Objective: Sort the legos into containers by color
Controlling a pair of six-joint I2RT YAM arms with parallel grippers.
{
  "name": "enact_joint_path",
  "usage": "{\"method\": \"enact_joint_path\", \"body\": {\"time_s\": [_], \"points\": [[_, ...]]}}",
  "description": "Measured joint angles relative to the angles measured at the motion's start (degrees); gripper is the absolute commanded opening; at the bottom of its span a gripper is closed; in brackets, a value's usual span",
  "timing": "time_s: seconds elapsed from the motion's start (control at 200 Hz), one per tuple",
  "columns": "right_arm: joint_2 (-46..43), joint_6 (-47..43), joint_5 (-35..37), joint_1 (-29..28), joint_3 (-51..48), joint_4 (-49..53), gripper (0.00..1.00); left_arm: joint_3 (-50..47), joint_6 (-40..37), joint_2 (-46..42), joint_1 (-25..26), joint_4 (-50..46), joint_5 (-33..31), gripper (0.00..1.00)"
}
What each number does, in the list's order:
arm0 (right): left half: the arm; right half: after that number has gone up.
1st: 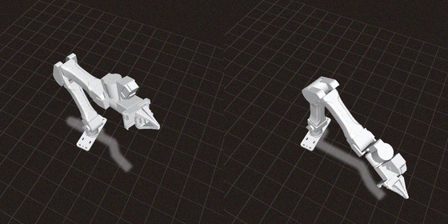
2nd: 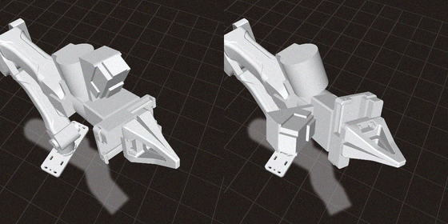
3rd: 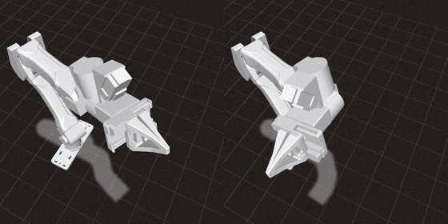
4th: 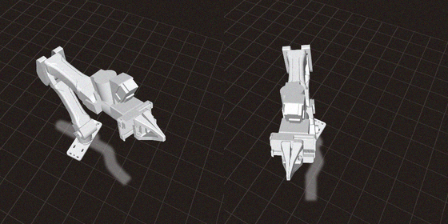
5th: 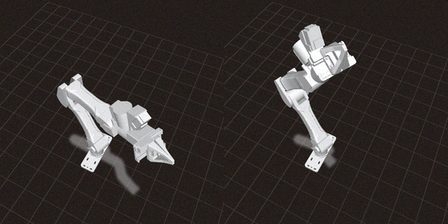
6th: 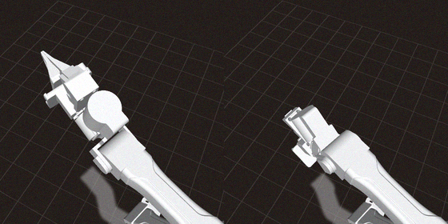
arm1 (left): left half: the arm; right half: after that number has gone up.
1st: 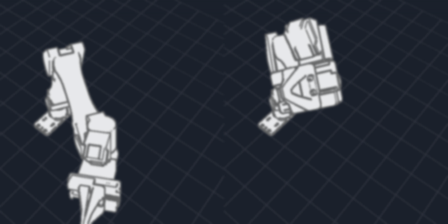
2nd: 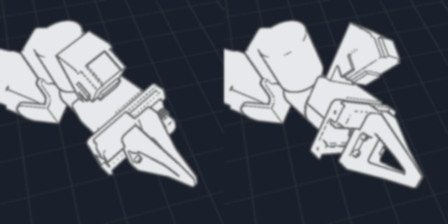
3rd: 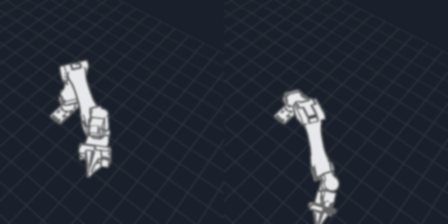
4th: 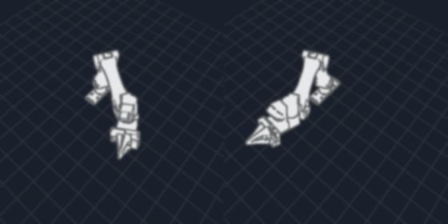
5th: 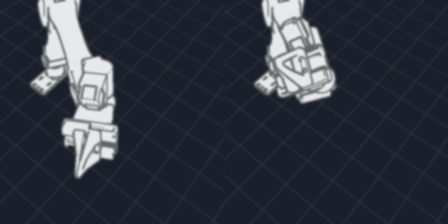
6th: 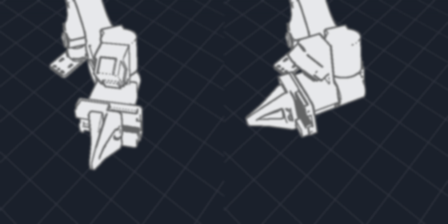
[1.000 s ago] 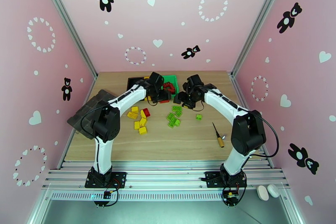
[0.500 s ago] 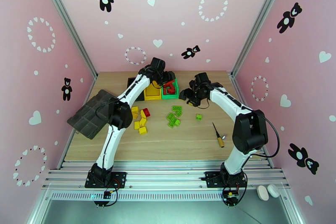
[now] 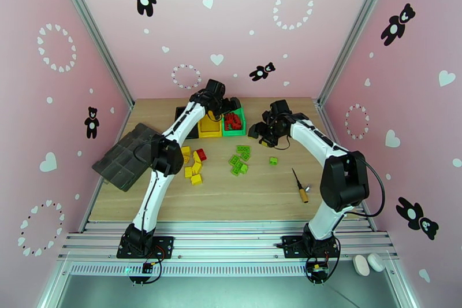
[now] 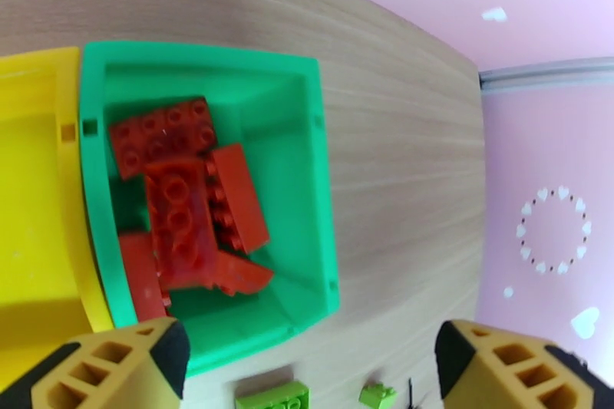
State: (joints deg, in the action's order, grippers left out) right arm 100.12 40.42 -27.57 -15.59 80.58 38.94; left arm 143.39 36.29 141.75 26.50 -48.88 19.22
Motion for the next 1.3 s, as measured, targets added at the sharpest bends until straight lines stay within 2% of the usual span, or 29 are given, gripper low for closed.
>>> {"method": "enact_joint_path", "body": {"time_s": [0.16, 0.395, 0.531, 0.686, 1.041, 1.301], "points": [[-0.72, -0.42, 0.55, -0.55, -0.07, 0.59, 0.62, -9.2, -2.58, -9.88, 2.73, -1.84, -5.29, 0.83], [-3.98, -0.52, 2.51, -3.58, -2.91, 0.85, 0.61, -29.38, -3.43, -24.81, 5.49, -1.7, -14.19, 0.77], [-5.81, -0.39, 3.96, -5.44, -5.11, 0.96, 0.61, -41.66, -2.32, -28.74, 5.42, 0.13, -16.79, 0.77], [-8.9, 0.11, 5.46, -7.06, -8.17, 1.2, 0.61, -52.15, -0.94, -29.29, 5.35, 1.36, -18.08, 0.77], [-14.12, 1.27, 7.52, -8.35, -12.76, 1.7, 0.61, -57.86, 0.66, -29.27, 5.07, 4.92, -18.62, 0.78], [-15.39, 1.64, 8.35, -8.46, -13.0, 2.05, 0.61, -61.0, 0.85, -28.87, 2.27, 6.4, -18.69, 0.8]]}}
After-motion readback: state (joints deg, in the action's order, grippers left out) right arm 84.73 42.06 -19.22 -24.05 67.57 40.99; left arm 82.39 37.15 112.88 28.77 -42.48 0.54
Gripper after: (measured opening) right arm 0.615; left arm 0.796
